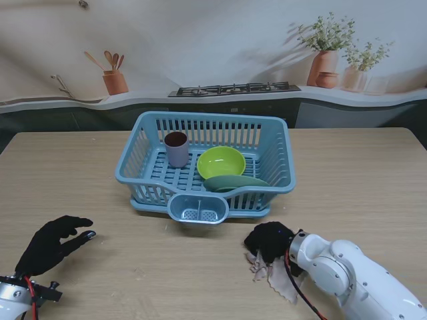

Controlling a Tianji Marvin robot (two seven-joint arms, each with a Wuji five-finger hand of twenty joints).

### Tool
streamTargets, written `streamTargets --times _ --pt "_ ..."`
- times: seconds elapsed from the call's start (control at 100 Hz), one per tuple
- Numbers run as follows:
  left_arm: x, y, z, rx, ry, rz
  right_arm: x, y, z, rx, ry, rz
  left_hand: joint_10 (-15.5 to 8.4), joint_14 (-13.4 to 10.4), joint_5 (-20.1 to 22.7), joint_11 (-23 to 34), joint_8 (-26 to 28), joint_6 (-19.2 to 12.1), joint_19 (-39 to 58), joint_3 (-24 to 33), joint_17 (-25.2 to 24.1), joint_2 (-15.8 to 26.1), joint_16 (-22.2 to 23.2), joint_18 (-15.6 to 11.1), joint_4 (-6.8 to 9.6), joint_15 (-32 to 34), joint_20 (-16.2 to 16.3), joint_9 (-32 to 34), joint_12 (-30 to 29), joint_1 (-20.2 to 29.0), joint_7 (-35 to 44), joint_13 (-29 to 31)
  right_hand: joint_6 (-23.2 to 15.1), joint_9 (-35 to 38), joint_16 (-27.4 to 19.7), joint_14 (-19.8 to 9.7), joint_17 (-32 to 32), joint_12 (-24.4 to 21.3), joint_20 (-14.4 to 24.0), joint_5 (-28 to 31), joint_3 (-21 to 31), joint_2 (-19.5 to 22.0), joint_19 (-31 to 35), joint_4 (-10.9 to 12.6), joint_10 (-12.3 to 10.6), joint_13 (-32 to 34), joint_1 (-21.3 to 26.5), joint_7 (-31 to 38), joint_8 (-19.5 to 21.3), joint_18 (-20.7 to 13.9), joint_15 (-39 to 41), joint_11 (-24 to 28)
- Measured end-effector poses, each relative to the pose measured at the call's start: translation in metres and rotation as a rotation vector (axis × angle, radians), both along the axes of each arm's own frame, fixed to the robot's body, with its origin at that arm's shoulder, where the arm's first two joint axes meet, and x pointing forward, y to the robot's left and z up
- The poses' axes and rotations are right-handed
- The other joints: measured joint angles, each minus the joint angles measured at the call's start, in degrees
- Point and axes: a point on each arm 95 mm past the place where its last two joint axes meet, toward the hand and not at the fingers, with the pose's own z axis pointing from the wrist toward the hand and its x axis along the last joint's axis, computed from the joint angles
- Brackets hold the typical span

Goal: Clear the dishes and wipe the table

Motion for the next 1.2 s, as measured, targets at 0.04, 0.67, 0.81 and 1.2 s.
streamTargets --times 0.04,0.67,0.81,1.2 --pt "0.000 0.000 0.000 0.000 0.001 0.000 0.001 0.006 0.000 0.007 0.008 0.011 0.00 0.00 0.00 0.00 0.00 0.00 0.00 0.00 0.00 0.00 0.00 0.00 0.00 0.00 0.00 0.00 0.00 0.00 0.00 0.00 0.00 0.00 0.23 0.00 0.00 0.00 0.00 0.00 -0.06 0.00 0.01 0.00 0.00 0.00 -0.02 -0.22 -0.04 0.00 0.03 0.11" --pt "-0.001 0.000 0.001 -0.001 -0.004 -0.001 -0.006 -0.045 0.002 -0.078 -0.078 -0.045 0.00 0.00 0.00 0.00 0.00 0.01 0.00 0.00 0.00 0.52 0.00 -0.01 0.00 0.00 0.00 0.00 0.00 0.00 0.00 0.00 -0.93 -0.22 -0.29 -0.38 0.04 -0.90 -0.01 -0.10 -1.33 0.15 0.01 -0.09 -1.04 0.05 -0.06 1.20 -0.29 -0.61 0.02 -1.75" --pt "-0.002 0.001 0.001 -0.003 -0.011 0.001 -0.009 -0.076 0.004 -0.149 -0.112 -0.076 0.00 0.00 0.00 0.00 0.00 0.01 0.00 -0.21 0.00 0.52 0.00 -0.02 0.00 0.00 0.00 0.00 0.00 0.00 0.00 0.00 -1.09 -0.17 -0.42 -0.39 0.04 -1.71 -0.01 -0.13 -1.18 0.15 0.00 -0.09 -1.10 0.05 0.04 2.49 0.24 -0.61 0.00 -2.62" --pt "-0.002 0.000 0.000 -0.006 -0.002 0.002 -0.009 -0.085 0.003 -0.162 -0.104 -0.082 0.00 0.00 0.00 0.00 0.00 0.02 0.00 -0.63 0.00 0.53 0.00 -0.03 0.00 0.00 0.00 0.00 0.00 0.00 0.00 0.00 -0.15 0.08 -0.44 -0.02 0.14 -1.07 -0.01 0.18 0.10 0.08 -0.01 0.04 -0.06 0.08 0.37 3.08 1.05 -0.03 -0.02 -2.41"
